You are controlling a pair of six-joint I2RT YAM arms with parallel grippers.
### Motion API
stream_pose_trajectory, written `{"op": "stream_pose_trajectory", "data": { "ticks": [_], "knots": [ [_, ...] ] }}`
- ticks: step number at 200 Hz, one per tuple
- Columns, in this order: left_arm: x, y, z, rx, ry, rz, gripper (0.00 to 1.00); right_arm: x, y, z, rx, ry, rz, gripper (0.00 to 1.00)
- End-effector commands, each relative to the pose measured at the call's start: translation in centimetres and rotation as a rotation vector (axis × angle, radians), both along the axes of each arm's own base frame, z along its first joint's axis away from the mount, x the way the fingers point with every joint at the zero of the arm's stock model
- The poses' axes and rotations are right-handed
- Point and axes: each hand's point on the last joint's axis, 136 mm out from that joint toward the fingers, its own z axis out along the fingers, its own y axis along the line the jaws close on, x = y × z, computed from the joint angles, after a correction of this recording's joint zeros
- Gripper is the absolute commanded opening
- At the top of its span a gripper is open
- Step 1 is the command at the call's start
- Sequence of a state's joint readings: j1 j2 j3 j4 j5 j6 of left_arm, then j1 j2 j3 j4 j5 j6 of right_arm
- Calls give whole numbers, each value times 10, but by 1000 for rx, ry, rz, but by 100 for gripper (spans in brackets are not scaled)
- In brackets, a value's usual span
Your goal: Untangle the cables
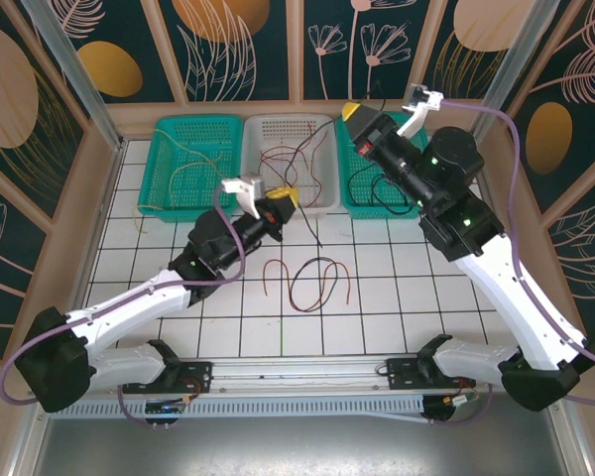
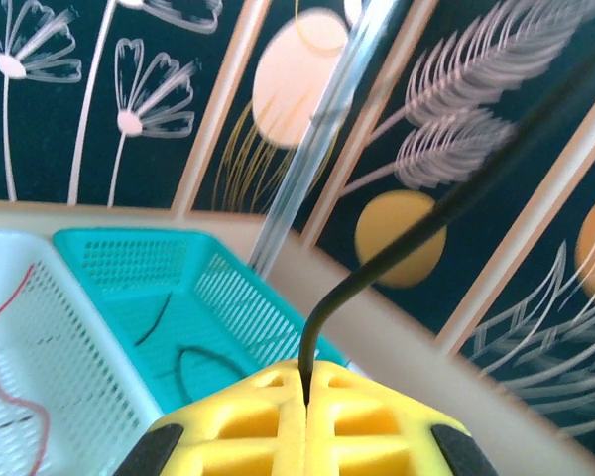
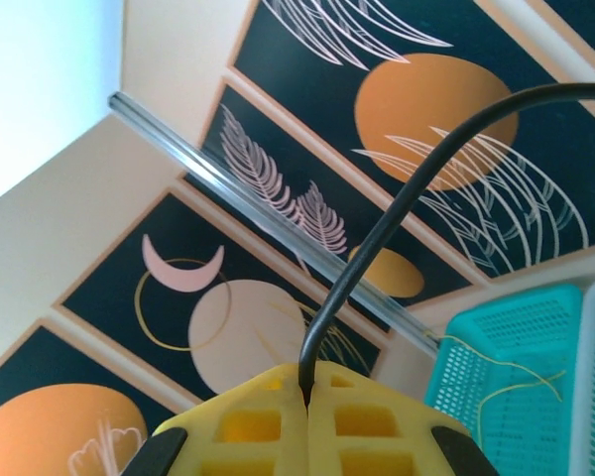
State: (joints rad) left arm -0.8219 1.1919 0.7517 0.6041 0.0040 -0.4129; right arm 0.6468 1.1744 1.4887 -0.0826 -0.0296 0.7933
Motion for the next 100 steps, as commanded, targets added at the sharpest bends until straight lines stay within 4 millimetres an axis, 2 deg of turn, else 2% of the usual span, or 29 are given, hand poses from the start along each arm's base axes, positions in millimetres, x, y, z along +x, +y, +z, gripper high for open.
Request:
{"op": "stream_pose_trajectory", "data": {
  "ticks": [1,22,40,56,77,100],
  "knots": [
    [-9,-9,-23,267,-100,38,0,15,-6,-5,-63,30,-75,0],
    [-26,-23,-39,379,-144,-5,0,33,4,-15,-137,64,-95,0],
    [-42,-37,-42,445,-204,-57,0,47,14,-24,-193,92,-97,0],
    [-48,-40,-37,456,-248,-54,0,55,19,-33,-215,111,-98,0],
    [-57,-35,-20,400,-326,-42,0,66,21,-47,-252,134,-120,0],
    [-65,-44,-20,436,-365,-95,0,73,26,-57,-288,153,-113,0]
  ]
}}
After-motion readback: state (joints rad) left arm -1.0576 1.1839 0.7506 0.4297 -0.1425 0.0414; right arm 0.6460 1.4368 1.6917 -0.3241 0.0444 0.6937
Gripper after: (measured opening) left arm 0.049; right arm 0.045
